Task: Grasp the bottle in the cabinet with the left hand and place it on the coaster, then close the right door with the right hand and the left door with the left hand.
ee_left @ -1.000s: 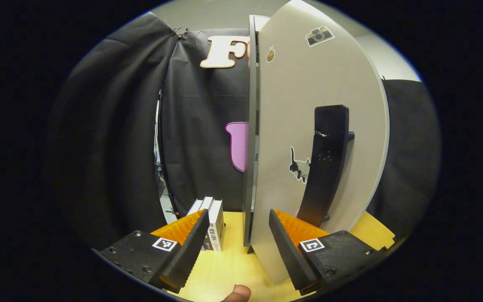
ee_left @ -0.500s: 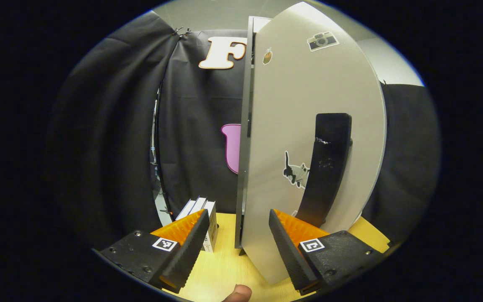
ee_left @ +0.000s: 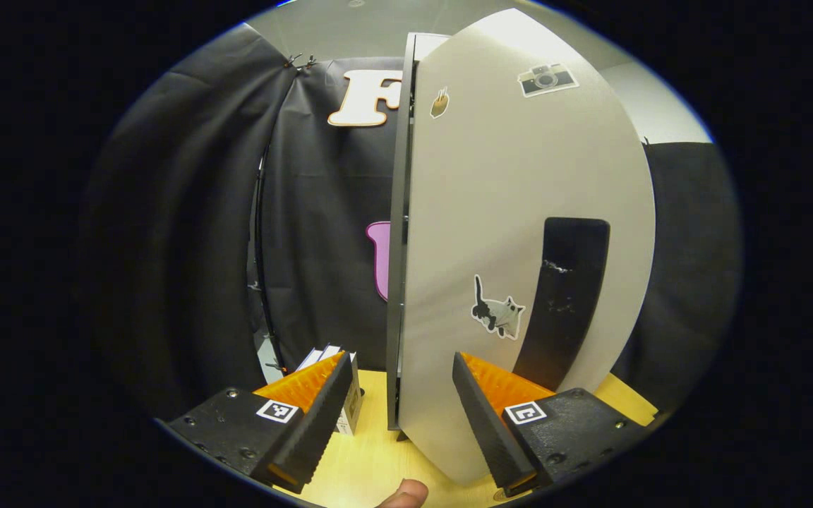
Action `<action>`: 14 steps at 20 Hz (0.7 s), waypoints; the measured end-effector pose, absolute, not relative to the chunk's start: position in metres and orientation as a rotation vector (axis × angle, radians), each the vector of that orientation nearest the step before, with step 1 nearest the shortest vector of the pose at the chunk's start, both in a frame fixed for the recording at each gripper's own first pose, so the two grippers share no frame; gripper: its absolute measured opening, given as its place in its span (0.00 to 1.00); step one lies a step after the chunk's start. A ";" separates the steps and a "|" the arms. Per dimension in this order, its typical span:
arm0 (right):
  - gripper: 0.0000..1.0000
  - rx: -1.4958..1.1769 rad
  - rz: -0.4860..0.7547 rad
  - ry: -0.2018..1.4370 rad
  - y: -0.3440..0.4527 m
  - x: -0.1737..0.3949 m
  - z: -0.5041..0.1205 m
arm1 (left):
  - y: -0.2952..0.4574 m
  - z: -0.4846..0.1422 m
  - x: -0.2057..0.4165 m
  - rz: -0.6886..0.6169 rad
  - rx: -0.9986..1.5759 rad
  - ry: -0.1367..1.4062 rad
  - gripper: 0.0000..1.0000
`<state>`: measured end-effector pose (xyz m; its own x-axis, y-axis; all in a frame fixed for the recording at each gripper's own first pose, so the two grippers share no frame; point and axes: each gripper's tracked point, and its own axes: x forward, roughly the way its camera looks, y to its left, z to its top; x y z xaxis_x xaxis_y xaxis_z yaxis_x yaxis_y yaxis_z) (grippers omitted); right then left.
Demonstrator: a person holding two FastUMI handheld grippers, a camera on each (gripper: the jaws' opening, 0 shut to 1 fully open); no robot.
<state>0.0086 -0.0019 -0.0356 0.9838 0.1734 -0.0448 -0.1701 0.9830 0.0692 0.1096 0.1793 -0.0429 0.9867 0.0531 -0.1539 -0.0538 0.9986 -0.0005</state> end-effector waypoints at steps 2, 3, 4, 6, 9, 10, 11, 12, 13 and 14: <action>0.92 0.066 0.168 0.046 0.001 0.010 -0.032 | 0.169 -0.043 0.117 0.041 -0.005 0.156 0.91; 0.92 0.066 0.165 0.050 0.004 0.010 -0.032 | 0.162 -0.045 0.118 0.038 -0.002 0.161 0.91; 0.95 0.054 0.167 0.050 0.004 0.009 -0.032 | 0.156 -0.046 0.120 0.036 -0.002 0.164 0.91; 0.95 0.007 0.152 0.039 -0.001 0.003 -0.029 | 0.148 -0.047 0.114 0.060 -0.011 0.184 0.92; 0.95 -0.029 0.156 0.019 -0.005 -0.007 -0.028 | 0.143 -0.037 0.097 0.094 -0.039 0.176 0.93; 0.95 -0.028 0.163 0.013 -0.005 -0.010 -0.027 | 0.140 -0.031 0.090 0.095 -0.051 0.164 0.93; 0.95 -0.029 0.161 0.010 -0.008 -0.012 -0.026 | 0.139 -0.027 0.081 0.098 -0.061 0.152 0.94; 0.95 -0.032 0.152 0.004 -0.011 -0.013 -0.025 | 0.136 -0.024 0.073 0.100 -0.059 0.147 0.95; 0.95 -0.036 0.147 0.001 -0.011 -0.014 -0.025 | 0.137 -0.022 0.064 0.112 -0.049 0.142 0.96; 0.95 -0.041 0.149 -0.001 -0.009 -0.015 -0.025 | 0.138 -0.017 0.056 0.127 -0.032 0.134 0.96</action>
